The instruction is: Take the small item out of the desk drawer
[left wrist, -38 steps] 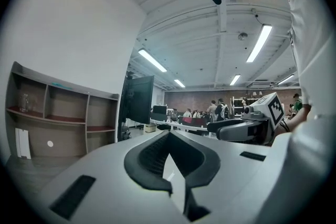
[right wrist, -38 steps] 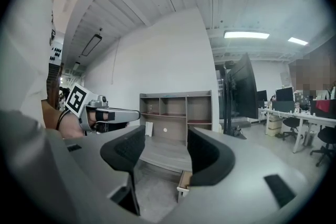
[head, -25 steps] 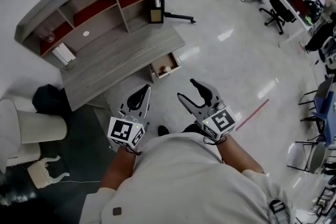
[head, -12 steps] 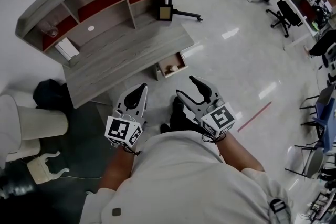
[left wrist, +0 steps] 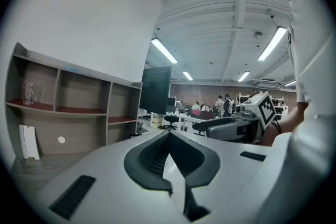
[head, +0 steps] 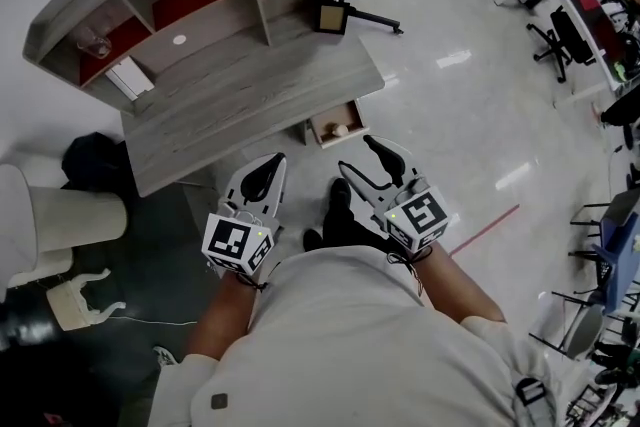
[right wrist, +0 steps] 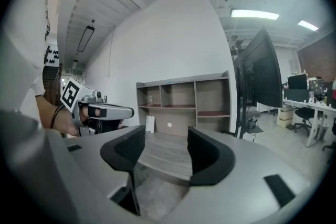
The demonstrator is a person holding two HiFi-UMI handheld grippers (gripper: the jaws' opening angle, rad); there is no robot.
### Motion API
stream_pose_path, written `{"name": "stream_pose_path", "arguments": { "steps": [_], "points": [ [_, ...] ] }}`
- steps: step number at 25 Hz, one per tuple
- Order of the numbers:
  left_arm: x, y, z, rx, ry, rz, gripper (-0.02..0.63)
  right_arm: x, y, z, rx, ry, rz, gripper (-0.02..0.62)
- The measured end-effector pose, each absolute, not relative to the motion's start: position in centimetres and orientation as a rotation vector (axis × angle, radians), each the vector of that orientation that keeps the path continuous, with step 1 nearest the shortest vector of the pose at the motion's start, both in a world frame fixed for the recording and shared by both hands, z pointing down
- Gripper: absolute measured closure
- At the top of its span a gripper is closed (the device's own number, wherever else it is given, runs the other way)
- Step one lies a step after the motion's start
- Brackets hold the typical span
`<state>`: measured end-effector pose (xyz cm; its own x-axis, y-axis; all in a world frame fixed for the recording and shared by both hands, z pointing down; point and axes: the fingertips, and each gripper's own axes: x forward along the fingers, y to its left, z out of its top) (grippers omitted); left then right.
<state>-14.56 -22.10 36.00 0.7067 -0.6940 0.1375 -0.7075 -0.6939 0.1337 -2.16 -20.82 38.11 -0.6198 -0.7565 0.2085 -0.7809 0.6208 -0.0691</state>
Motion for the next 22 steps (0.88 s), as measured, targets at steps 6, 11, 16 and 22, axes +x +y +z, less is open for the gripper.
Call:
{"name": "stream_pose_path", "arguments": {
  "steps": [6,11,16,22],
  "points": [
    [-13.2,-26.4,38.9,2.682,-1.141,0.175,0.595,-1.1,-26.0,41.5,1.234,-2.639,0.299,0.337],
    [-12.2,-29.6,42.5,2.602,-1.137,0.205,0.595,0.2,-29.9,46.3,1.180,-2.581,0.380,0.337],
    [-12.0,-32.6,46.2,2.545,-1.142,0.244,0.595,0.8,-33.0,51.6,1.126,-2.504,0.443,0.337],
    [-11.9,-35.3,52.7,2.464,-1.130,0.331,0.595,1.1,-35.8,58.9,1.039,-2.406,0.489,0.337]
  ]
}}
